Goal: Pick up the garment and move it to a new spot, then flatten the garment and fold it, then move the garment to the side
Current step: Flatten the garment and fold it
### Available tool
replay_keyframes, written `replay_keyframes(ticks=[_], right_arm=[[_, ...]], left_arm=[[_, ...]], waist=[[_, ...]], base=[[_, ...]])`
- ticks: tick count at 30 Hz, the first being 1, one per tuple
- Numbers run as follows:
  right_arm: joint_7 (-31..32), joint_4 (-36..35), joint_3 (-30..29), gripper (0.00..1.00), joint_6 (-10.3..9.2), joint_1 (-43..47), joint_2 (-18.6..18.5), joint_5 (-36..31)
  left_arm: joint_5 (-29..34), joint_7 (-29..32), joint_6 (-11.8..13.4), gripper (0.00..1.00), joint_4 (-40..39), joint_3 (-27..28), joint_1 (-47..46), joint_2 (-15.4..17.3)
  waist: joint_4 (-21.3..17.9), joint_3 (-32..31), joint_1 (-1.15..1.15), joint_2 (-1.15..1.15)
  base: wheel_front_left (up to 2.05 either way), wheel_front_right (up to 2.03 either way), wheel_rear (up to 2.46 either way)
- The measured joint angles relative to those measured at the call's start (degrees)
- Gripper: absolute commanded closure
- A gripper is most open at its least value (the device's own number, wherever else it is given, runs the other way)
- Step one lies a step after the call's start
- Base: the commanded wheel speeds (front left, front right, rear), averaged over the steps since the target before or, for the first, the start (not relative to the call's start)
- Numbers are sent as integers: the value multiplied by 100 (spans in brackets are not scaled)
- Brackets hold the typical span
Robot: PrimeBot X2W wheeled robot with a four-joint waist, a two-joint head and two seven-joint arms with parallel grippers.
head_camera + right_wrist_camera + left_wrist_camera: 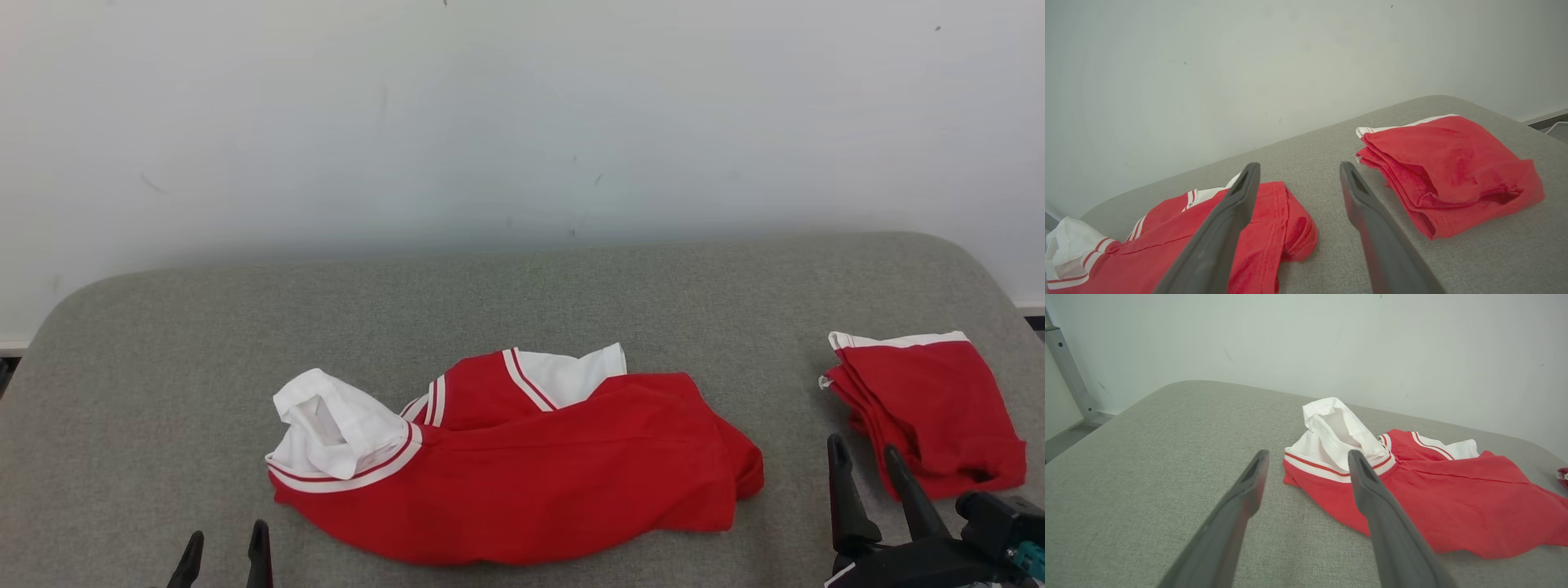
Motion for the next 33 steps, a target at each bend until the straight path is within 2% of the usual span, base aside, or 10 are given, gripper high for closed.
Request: replay_keyframes(ticks=[16,23,27,33], right_arm=[[159,-7,104,0,18,-5,-7,0],[754,97,447,0,122,-102,-200,-48],[1110,179,559,0,127,-405,-328,-60],[1984,393,747,0,152,-1237,-511,-76]], left_arm=[[14,247,12,0,-101,-80,-1,-14],[-121,855,7,0,89,-97,-175,0],[-158,1215,3,0,285,-107,-627,5],[-266,1964,19,0,622,-169,-1490,-21]], waist=[[32,89,0,0],[17,203,0,0],[12,280,0,0],[0,502,0,0]], base=[[0,0,0],[0,0,0],[0,0,0],[0,0,0]])
